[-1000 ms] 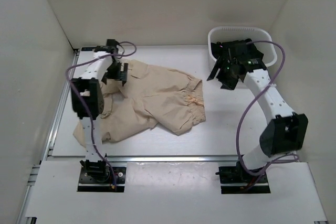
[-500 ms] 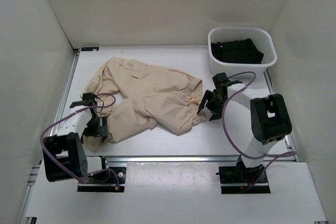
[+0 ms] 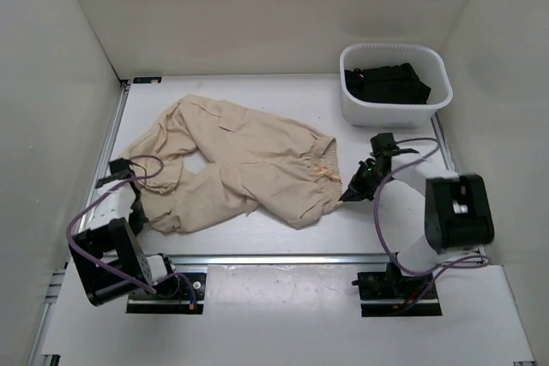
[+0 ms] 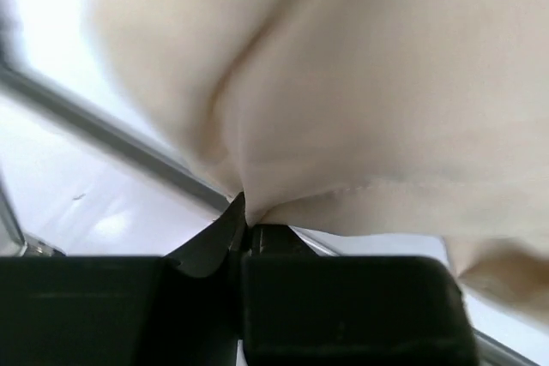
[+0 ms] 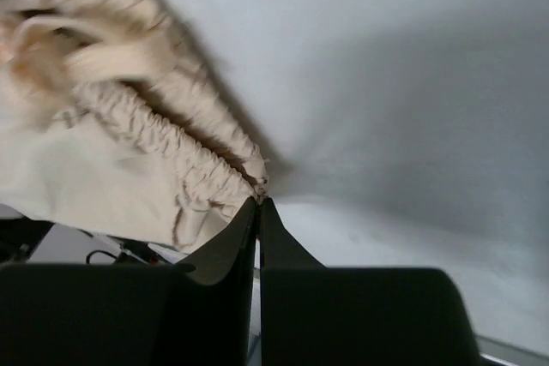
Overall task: Fold and stack the trousers
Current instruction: Flatten the trousers out
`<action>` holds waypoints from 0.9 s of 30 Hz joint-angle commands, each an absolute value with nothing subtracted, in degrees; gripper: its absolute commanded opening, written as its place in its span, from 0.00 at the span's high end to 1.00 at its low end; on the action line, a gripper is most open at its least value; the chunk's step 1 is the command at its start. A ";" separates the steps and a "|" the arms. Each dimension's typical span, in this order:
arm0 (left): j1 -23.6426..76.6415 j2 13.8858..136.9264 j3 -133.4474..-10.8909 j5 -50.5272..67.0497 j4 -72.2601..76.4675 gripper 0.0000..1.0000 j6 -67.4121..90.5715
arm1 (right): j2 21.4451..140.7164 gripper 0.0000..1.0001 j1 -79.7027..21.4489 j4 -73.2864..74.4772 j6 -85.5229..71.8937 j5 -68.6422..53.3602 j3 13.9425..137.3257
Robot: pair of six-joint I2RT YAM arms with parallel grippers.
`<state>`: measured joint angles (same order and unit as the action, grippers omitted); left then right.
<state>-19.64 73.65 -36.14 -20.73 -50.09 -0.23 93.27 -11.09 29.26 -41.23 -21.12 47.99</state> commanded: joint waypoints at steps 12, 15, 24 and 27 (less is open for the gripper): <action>-22.95 84.35 -92.71 -15.47 -63.37 0.86 0.00 | 63.80 1.00 7.81 63.19 -23.74 -12.30 60.46; -19.61 96.47 -100.96 -16.78 -62.58 0.86 0.00 | 66.44 1.00 11.68 64.42 -21.28 -13.87 64.23; -9.85 121.39 -127.08 -27.60 -71.00 0.86 0.00 | 72.60 1.00 14.41 68.28 -19.51 -16.94 79.27; -10.10 109.64 -118.89 -25.84 -72.51 0.86 0.00 | 70.41 1.00 14.41 69.69 -19.51 -17.67 79.89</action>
